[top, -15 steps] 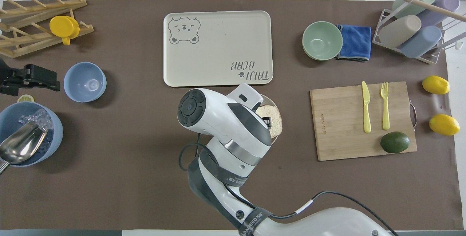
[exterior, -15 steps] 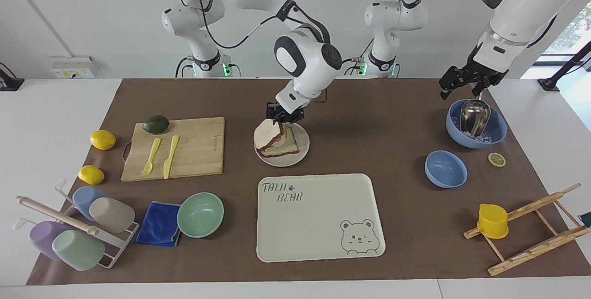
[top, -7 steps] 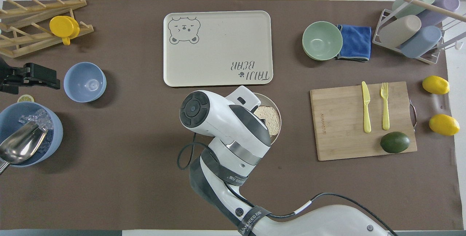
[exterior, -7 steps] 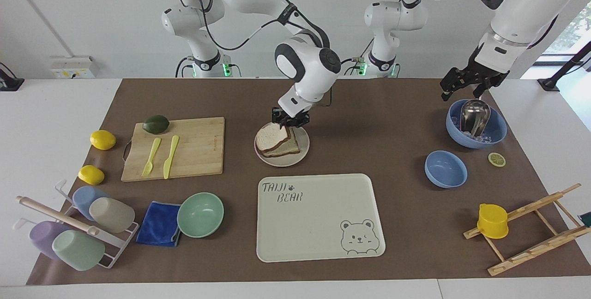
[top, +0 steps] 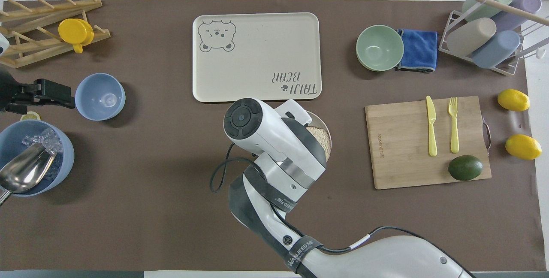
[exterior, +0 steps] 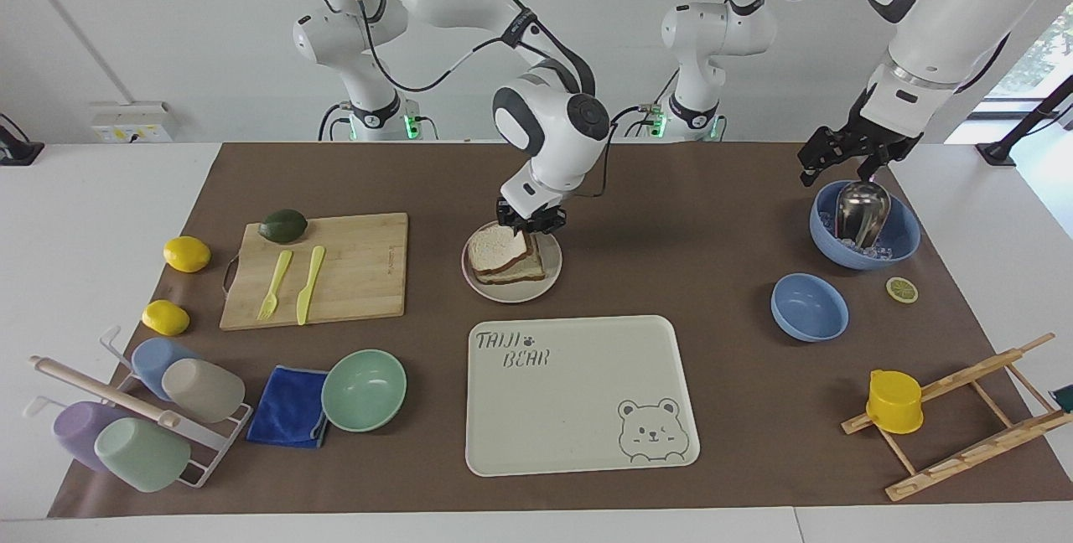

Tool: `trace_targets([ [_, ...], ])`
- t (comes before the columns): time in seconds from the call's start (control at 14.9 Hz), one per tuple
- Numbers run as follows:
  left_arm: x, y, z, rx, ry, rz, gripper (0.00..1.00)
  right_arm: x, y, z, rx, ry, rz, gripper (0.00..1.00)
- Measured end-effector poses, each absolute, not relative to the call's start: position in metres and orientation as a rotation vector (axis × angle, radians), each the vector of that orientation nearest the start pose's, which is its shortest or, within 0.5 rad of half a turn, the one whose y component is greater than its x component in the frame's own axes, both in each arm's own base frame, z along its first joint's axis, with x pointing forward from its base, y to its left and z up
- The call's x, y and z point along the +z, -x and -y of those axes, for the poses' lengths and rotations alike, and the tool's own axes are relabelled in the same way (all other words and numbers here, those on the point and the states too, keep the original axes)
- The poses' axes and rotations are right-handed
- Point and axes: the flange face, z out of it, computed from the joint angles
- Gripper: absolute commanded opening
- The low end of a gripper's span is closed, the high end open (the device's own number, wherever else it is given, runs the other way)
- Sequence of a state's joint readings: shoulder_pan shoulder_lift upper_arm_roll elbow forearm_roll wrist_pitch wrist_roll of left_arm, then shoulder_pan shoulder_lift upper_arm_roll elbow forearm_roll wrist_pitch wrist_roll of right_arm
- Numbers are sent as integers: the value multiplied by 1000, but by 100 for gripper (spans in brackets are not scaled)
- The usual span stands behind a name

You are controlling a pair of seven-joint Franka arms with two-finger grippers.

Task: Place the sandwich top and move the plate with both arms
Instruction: 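Lower the bread onto the fried egg and open the right gripper, then retract the right gripper while the left gripper reaches toward the plate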

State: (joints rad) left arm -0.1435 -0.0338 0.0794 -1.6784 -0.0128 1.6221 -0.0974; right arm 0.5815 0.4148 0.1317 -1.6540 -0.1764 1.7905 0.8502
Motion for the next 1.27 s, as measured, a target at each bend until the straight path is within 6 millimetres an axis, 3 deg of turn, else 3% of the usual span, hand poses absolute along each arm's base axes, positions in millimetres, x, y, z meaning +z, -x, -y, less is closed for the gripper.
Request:
trace_targets([
  [0.47,581,-537,35,9,3159,54,100,356,-499,-401,211,3334,-176,100],
  [0.67,569,-535,36,5,3167,52,100,380,-507,-395,162,3281,-221,100],
  [0.8,560,-536,41,-5,3191,56,100,415,-529,-361,102,3241,-266,100],
  [1.0,541,-536,52,-9,3248,63,100,469,-562,-278,57,3180,-325,100],
  [1.27,511,-532,92,-19,3344,29,100,521,-571,-185,81,3188,-258,100],
])
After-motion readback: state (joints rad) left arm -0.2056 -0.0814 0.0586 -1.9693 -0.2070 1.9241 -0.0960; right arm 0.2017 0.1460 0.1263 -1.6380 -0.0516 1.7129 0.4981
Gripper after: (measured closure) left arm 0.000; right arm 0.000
